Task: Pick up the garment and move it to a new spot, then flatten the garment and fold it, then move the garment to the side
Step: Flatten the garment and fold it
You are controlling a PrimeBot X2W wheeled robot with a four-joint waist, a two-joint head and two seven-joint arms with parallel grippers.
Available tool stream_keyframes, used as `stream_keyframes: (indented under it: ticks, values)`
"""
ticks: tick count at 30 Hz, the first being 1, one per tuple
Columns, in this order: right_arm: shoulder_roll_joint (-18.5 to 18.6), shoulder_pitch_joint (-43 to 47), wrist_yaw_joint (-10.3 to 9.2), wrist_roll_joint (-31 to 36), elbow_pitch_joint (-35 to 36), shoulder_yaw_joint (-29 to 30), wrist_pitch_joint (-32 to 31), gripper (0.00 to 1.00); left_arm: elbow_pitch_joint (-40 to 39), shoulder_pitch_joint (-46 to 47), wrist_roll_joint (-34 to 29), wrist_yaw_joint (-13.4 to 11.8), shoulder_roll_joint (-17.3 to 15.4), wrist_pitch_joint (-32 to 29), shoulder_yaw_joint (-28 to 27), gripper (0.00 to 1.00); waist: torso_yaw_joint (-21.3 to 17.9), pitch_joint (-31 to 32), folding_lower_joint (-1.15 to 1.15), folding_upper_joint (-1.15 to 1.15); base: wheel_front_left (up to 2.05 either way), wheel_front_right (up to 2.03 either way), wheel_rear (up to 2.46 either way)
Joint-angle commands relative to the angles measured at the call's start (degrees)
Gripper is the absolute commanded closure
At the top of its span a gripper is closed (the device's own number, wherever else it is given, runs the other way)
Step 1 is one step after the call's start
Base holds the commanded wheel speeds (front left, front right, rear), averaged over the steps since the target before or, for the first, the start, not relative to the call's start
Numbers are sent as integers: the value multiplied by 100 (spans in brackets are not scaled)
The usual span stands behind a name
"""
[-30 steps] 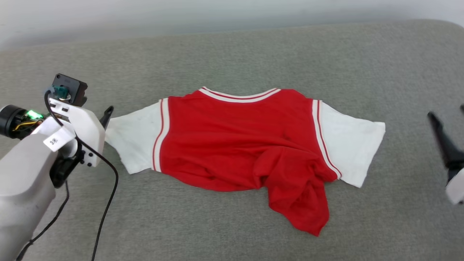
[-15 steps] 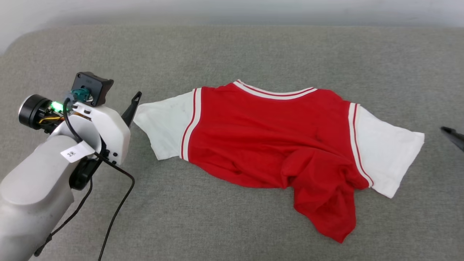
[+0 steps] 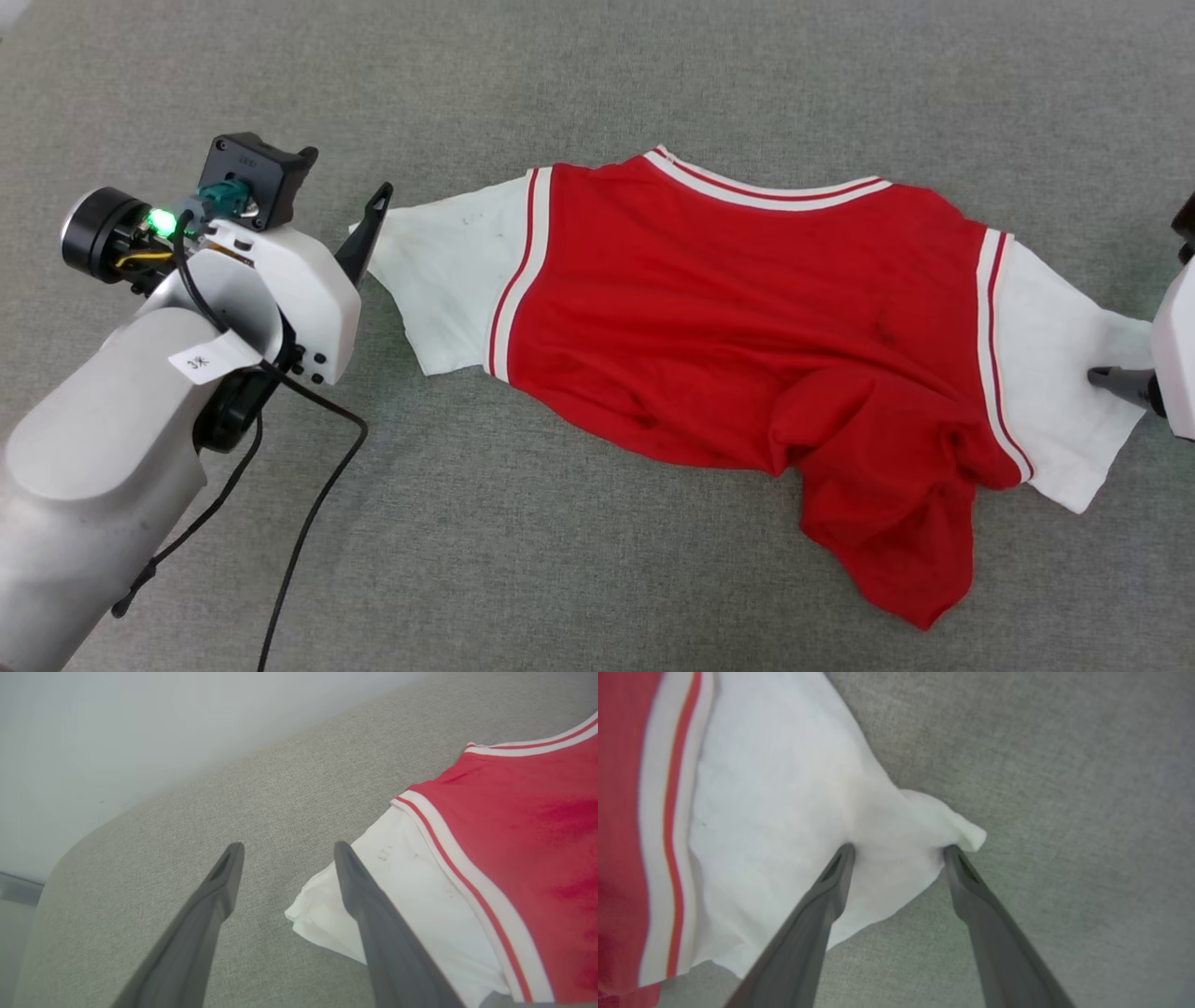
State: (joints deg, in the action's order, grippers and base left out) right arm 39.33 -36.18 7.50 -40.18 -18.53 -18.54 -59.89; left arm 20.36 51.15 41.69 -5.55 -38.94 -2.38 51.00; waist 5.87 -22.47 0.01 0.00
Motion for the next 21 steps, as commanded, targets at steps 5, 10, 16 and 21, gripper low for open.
stream_keyframes:
  ticks: [5, 10, 16, 21]
  values:
    - [-180, 409, -1, -75, -311, -411, 244, 0, 111, 106, 39, 34, 70, 51, -25, 0, 6, -152, -1, 0, 0, 0, 0]
    - [-42, 174, -3, -143, -236, -459, 998, 100, 300, 89, 92, 107, 28, 41, -16, 0, -110, -52, -1, 0, 0, 0, 0]
    - [360, -163, -3, -335, 224, -528, 1866, 100, 503, 238, 161, 274, -83, -106, -19, 0, -288, 308, -1, 0, 0, 0, 0]
    - [652, -54, -4, -536, 633, -637, 2267, 100, 544, 458, 288, 609, -178, -689, 106, 0, -413, 491, -1, 0, 0, 0, 0]
